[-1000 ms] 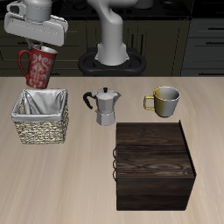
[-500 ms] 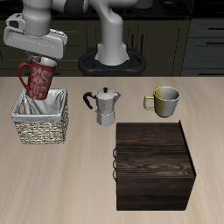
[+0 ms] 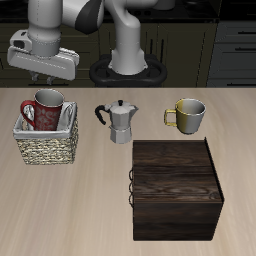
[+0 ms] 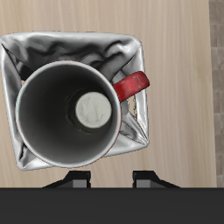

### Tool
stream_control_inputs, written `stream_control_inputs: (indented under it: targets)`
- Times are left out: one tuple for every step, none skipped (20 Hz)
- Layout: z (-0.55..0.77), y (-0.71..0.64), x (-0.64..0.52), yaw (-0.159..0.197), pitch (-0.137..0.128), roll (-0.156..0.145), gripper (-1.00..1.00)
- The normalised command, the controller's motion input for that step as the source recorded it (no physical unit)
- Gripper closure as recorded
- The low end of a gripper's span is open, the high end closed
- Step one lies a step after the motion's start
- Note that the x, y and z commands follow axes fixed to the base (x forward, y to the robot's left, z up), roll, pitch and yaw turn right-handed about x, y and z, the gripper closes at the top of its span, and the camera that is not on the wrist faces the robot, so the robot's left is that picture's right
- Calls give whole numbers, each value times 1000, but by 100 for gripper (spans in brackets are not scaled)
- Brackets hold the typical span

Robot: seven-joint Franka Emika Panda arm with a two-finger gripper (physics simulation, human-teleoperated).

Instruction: Place the red mug in the basket

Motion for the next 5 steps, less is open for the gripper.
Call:
stream_control_inputs:
  targets:
    - [-112, -58, 33, -23, 39, 15, -100]
    - [-61, -97, -13, -18, 6, -71, -100]
    - [7, 46, -10, -11, 14, 18, -100]
    - [6, 27, -13, 2, -4, 16, -100]
    - [5, 9, -29, -14, -10, -21, -100]
